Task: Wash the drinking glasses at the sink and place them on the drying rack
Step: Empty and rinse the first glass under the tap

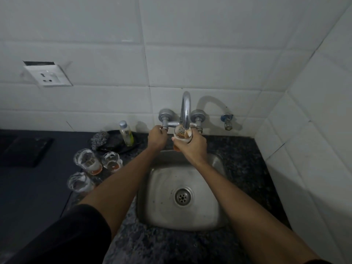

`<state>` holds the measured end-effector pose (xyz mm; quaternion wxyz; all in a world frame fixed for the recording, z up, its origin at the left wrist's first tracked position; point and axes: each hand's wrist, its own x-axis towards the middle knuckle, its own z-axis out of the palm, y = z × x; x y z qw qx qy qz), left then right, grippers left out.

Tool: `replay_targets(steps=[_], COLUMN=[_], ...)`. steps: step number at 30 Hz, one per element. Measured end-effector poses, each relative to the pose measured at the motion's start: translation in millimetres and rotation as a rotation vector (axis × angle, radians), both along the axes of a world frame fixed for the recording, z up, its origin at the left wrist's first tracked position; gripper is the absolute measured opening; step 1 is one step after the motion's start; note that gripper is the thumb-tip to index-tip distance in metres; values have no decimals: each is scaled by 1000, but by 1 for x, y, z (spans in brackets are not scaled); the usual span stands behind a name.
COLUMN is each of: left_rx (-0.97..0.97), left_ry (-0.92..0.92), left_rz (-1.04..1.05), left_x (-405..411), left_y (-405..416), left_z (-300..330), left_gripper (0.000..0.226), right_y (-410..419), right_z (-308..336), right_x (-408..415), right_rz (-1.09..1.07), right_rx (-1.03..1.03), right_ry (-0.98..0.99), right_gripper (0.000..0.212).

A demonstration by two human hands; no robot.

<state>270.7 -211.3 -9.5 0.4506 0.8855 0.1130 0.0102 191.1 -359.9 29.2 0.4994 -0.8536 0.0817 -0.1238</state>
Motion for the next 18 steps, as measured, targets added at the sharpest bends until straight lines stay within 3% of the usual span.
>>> replay_targets(steps=[5, 9, 11, 13, 15, 18], left_rx=[-25, -79, -236, -546, -835, -1051], left_ry=[-6, 23, 110, 319, 550, 622], left_rz=[9, 31, 109, 176, 75, -129], left_x=[0, 1, -5, -19, -33, -44], left_y=[2, 3, -1, -11, -19, -26], left_z=[-3, -7, -4, 4, 12, 14], left_gripper=[42, 38, 38, 49, 44, 34], right_y=[-2, -3, -5, -6, -7, -11], right_z=[-3, -7, -8, -8, -11, -16], right_x=[-3, -4, -6, -8, -9, -9], right_rz=[18, 41, 57, 83, 103, 149], right_rx=[0, 12, 18, 9, 1, -54], right_ry=[-7, 6, 7, -8, -2, 6], right_gripper=[45, 48, 47, 48, 52, 56])
